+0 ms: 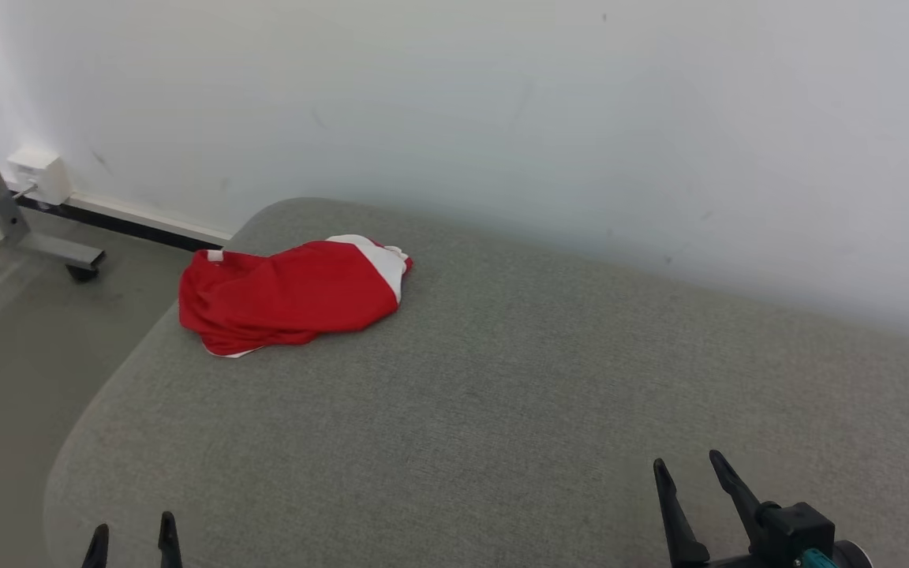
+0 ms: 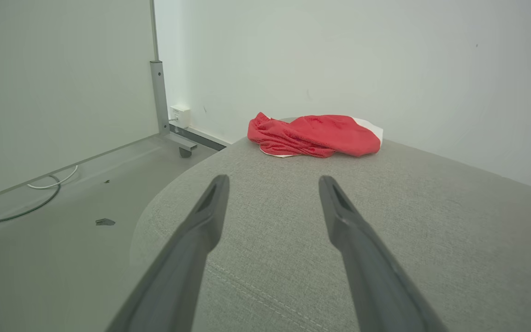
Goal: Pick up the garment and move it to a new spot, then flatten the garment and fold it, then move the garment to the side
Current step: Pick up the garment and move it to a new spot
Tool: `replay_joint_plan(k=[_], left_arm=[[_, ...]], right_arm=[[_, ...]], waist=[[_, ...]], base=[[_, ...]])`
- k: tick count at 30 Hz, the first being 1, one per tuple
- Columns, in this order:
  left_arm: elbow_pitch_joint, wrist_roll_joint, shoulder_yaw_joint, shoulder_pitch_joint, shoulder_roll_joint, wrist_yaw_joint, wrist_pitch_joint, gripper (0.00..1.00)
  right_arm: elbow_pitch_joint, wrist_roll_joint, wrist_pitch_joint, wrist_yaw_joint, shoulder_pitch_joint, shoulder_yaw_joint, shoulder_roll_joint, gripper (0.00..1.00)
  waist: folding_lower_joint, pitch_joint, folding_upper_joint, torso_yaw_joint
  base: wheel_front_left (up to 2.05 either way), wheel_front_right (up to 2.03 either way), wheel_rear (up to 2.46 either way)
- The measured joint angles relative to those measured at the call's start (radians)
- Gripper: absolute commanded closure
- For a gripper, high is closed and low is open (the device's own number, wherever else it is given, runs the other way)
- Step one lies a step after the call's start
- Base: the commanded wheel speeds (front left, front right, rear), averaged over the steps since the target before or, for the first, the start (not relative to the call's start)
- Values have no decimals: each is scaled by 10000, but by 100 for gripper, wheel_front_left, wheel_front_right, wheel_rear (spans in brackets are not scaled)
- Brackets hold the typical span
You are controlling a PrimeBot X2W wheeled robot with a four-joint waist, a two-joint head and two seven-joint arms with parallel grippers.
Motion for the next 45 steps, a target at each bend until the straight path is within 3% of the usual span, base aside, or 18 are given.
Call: replay_joint_plan(k=[6,15,22,30,41,45], left_arm=[[-163,0,384,93,-2,-48,0,0],[-146,56,453,111,-8,13,0,0],[1490,94,-153,-725,-15,12,102,0],[3609,-171,-42,-3686,295,301,970,0],[5459,-1120,1014,-7149,1106,1080,1455,0],[5914,-1292,1266,-7767,1373,1356,1764,0]], right_arm=[[178,2,-17,0,-265,286,13,0],[309,59,-90,0,-260,357,6,0],[221,25,-94,0,-31,464,8,0],[-192,71,205,0,-302,1482,-226,0],[-2084,746,1057,0,-2069,4042,-1753,0],[-2673,1007,1093,0,-2683,4349,-2065,0]], waist=[[0,85,0,598],[0,136,1,668],[1,148,1,568],[0,419,0,-52],[2,1973,1,-1358],[2,2805,2,-1895]], base=[[0,0,0],[0,0,0],[0,0,0],[0,0,0],[0,0,0],[0,0,0]])
